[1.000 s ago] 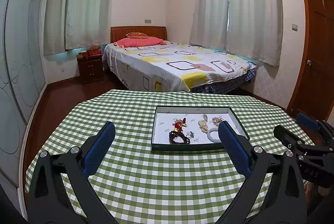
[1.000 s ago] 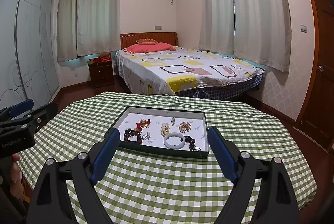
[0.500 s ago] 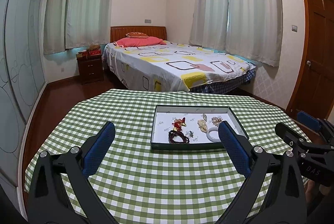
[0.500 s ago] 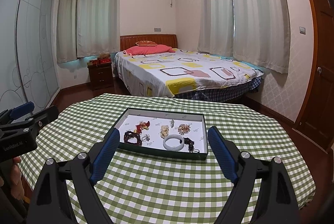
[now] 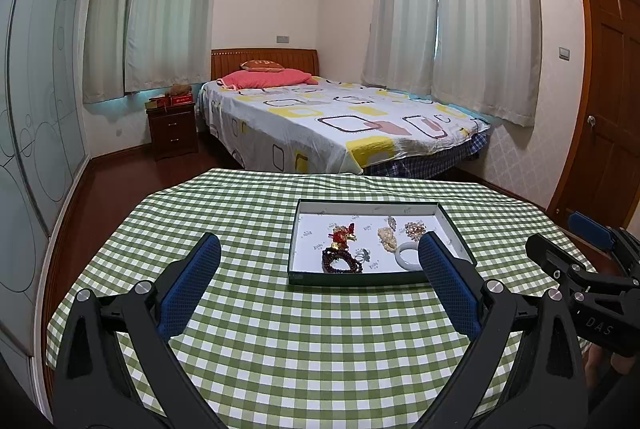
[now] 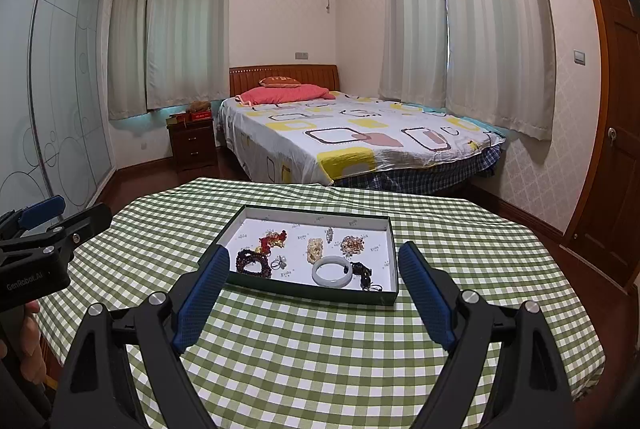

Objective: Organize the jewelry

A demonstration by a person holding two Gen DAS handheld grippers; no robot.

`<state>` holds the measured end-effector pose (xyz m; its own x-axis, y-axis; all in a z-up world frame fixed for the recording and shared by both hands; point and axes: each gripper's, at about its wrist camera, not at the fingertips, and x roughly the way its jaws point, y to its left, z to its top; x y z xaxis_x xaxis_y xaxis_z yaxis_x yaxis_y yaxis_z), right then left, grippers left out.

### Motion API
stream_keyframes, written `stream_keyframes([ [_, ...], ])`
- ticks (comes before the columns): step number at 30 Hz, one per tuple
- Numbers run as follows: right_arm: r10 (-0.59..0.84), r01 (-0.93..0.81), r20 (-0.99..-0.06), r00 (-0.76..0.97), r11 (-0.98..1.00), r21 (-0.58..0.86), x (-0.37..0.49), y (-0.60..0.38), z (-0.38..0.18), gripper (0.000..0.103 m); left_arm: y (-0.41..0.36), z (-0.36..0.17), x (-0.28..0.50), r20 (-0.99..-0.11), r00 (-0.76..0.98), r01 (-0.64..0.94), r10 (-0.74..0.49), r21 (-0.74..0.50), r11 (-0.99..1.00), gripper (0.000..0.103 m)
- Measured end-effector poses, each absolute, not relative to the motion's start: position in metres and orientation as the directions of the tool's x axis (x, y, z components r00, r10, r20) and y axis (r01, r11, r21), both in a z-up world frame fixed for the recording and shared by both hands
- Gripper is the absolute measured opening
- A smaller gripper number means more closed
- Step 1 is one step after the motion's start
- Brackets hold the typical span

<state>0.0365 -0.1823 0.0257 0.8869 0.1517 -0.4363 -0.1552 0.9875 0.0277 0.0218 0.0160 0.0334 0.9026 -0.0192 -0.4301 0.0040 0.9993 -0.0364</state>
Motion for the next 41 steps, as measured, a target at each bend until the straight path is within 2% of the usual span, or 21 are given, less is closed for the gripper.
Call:
stream_keyframes([
  [19,0.152,-0.155,-0.441,0.885,0.987,0.029,0.037,-0.183,0.023,0.084,0.015,0.033,0.024,-0.438,0.899,-0.018,0.01,-0.014,1.0,0.099],
  [23,0.152,-0.155,-0.448,0.881,0.987,0.03,0.037,-0.183,0.019,0.084,0.017,0.031,0.028,-0.457,0.889,0.012,-0.039,-0.06,0.998,0.099],
  [28,0.152,-0.152,-0.456,0.877,0.988,0.036,0.039,-0.184,0.014,0.084,0.018,0.027,0.027,-0.434,0.901,-0.017,-0.011,-0.06,0.998,0.099],
  [31,0.152,-0.151,-0.462,0.874,0.988,0.04,0.043,-0.185,0.012,0.084,0.017,0.022,0.034,-0.453,0.891,-0.025,0.011,-0.025,0.999,0.099],
  [41,0.125,-0.118,-0.506,0.853,0.992,0.047,0.067,-0.196,-0.007,0.084,0.032,-0.015,0.076,-0.566,0.824,-0.044,0.012,-0.043,0.998,0.099],
])
